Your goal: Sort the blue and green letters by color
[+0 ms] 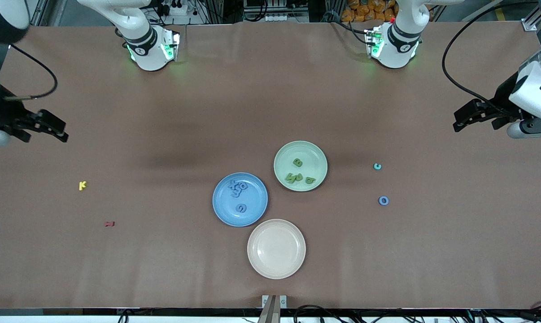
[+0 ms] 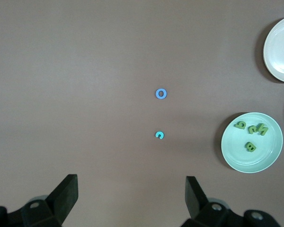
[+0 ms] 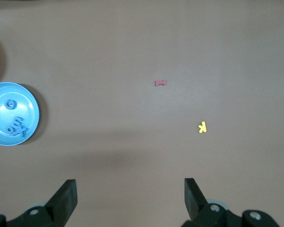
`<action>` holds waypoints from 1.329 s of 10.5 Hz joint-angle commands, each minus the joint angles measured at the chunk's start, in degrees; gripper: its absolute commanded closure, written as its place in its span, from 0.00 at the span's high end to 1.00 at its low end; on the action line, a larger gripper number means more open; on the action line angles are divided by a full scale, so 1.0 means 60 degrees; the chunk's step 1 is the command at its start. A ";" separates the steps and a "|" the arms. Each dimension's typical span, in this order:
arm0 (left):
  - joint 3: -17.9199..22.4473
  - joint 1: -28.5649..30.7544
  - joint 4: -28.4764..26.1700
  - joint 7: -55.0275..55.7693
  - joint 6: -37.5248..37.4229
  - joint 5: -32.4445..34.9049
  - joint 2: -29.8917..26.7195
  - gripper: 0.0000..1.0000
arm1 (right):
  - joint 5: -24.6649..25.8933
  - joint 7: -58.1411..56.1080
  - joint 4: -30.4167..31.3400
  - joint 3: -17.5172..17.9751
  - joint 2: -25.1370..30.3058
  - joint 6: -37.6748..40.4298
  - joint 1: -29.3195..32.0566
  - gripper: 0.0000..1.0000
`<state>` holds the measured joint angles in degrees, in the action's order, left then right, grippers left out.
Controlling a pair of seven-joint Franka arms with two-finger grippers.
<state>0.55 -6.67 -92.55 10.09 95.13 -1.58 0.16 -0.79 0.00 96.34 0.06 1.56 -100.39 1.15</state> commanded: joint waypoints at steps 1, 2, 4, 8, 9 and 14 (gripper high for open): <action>0.0026 -0.0002 0.0015 -0.0187 0.0053 0.0087 -0.0026 1.00 | 0.0248 0.0190 -0.1638 -0.0127 -0.0360 0.1508 -0.0046 1.00; 0.0026 0.0042 0.0015 -0.0231 0.0053 0.0087 -0.0026 1.00 | 0.0451 0.0205 -0.1672 -0.0113 -0.0362 0.1585 -0.0060 1.00; 0.0026 0.0130 0.0015 -0.0421 0.0053 0.0087 -0.0026 1.00 | 0.0599 0.0161 -0.1628 -0.0113 -0.0376 0.1630 -0.0075 1.00; 0.0011 0.0364 0.0000 -0.0466 0.0053 -0.0044 0.0033 1.00 | 0.0629 0.0205 -0.1628 -0.0113 -0.0420 0.1835 -0.0017 1.00; 0.0011 0.0379 -0.0014 -0.0611 0.0053 -0.0059 0.0033 1.00 | 0.0629 0.0205 -0.1613 -0.0113 -0.0435 0.1849 -0.0046 1.00; -0.0003 0.0423 0.0132 -0.0686 0.0039 0.0087 0.0018 1.00 | 0.0644 0.0205 -0.1613 -0.0113 -0.0610 0.1850 -0.0017 1.00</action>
<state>0.62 -4.29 -92.51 7.49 95.19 -1.58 0.49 2.11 0.10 88.22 -0.62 -1.12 -90.32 1.15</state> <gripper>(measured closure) 0.000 0.000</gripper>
